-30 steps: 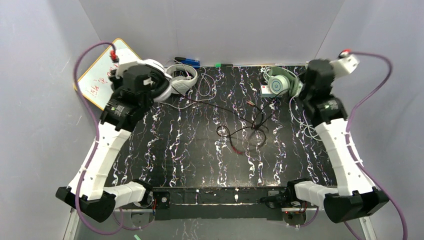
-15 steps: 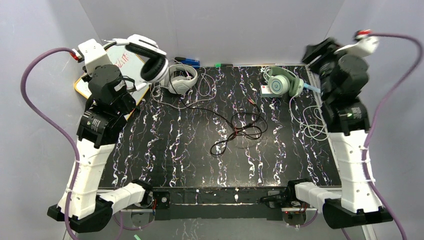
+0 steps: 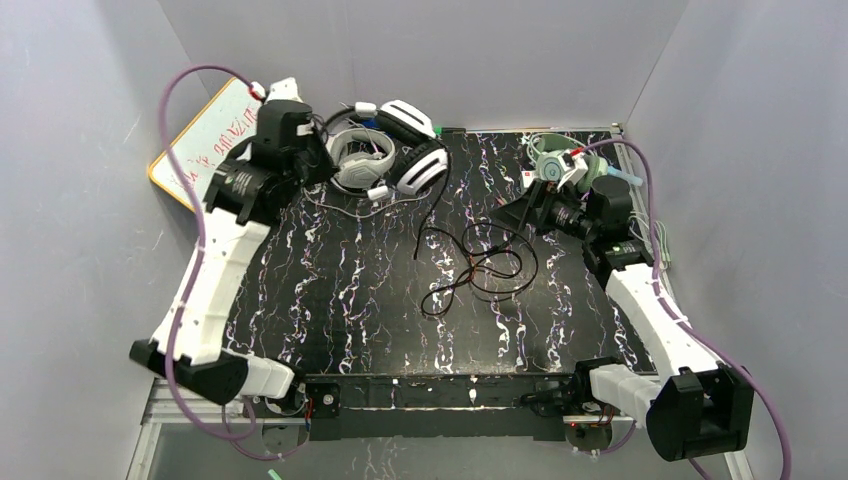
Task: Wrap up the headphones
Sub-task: Wrap the headphones cable around the headphones.
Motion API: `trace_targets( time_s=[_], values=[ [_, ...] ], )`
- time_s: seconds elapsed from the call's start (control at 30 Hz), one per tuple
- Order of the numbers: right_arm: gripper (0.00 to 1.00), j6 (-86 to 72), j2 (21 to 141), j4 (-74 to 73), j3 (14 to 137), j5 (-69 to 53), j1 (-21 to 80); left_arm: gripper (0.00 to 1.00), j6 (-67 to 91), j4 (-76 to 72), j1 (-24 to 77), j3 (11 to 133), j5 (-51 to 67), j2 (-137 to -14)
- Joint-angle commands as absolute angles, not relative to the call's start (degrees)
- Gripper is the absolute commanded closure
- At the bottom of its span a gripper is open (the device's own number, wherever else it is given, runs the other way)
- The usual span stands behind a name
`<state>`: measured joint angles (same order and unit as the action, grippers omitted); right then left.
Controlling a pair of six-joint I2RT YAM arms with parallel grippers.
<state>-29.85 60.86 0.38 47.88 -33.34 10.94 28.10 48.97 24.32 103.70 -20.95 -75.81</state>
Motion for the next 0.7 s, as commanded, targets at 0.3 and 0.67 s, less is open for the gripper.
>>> trace_targets(
  time_s=[0.3, 0.67],
  values=[
    [0.04, -25.8, 70.7, 4.0, 48.2, -28.9, 19.5, 1.0, 48.5, 61.5, 17.8, 108.7, 3.1, -90.7],
    [0.05, -28.2, 70.5, 7.0, 45.7, -26.4, 19.5, 1.0, 49.2, 67.4, 17.5, 106.8, -5.4, -94.3]
  ],
)
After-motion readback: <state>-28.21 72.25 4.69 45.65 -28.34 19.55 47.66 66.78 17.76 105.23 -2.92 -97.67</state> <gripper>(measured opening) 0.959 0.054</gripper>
